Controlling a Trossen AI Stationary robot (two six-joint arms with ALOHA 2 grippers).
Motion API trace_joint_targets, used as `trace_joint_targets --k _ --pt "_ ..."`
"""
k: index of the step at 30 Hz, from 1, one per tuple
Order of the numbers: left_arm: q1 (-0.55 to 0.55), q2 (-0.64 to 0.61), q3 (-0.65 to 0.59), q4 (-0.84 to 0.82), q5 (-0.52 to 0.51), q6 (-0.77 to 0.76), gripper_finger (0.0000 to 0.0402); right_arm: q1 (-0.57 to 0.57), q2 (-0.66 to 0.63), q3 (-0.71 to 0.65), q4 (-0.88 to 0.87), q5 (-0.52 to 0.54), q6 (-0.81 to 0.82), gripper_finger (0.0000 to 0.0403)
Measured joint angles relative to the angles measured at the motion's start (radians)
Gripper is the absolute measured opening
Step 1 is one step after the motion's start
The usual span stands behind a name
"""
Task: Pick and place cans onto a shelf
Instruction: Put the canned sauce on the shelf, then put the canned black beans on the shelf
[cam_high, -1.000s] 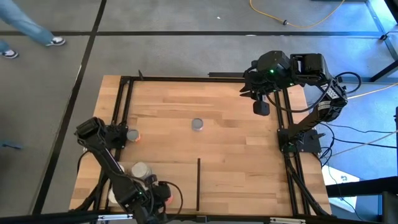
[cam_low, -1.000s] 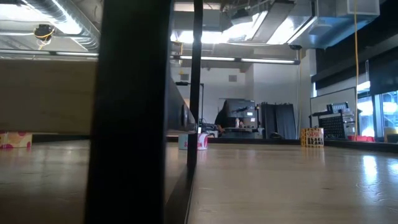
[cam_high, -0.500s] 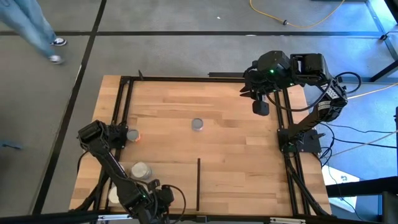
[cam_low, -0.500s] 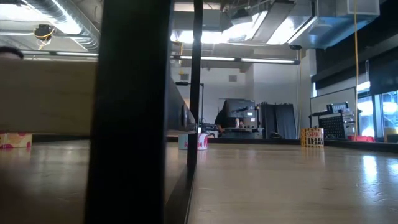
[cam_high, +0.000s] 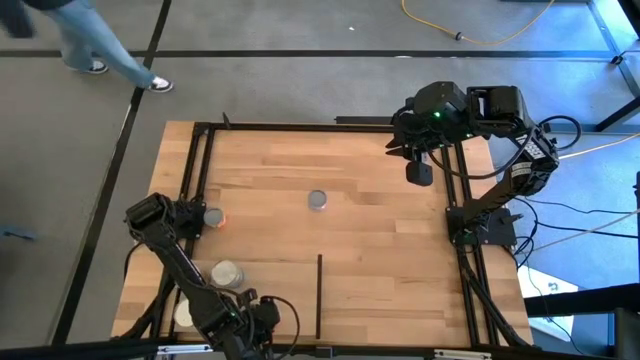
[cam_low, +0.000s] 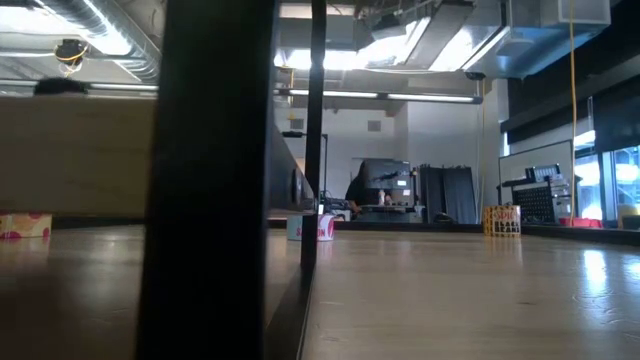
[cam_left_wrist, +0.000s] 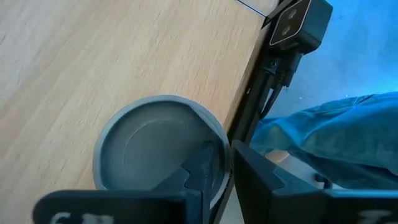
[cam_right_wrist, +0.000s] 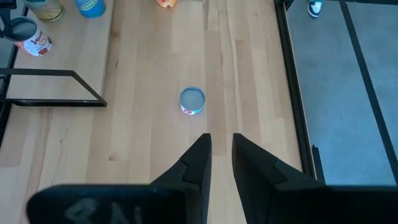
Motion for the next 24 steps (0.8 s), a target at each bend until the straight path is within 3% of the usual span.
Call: trace_joint_targets --k 13,24 --pt "0.024 -0.004 0.002 -0.007 0.044 0.017 0.0057 0.000 0.000 0.000 0.000 0.000 -0.001 0.0067" --pt "0.027 -0.004 0.156 -0.228 -0.015 0.047 0.0056 0.000 0.000 0.000 0.001 0.000 -0.011 0.0067"
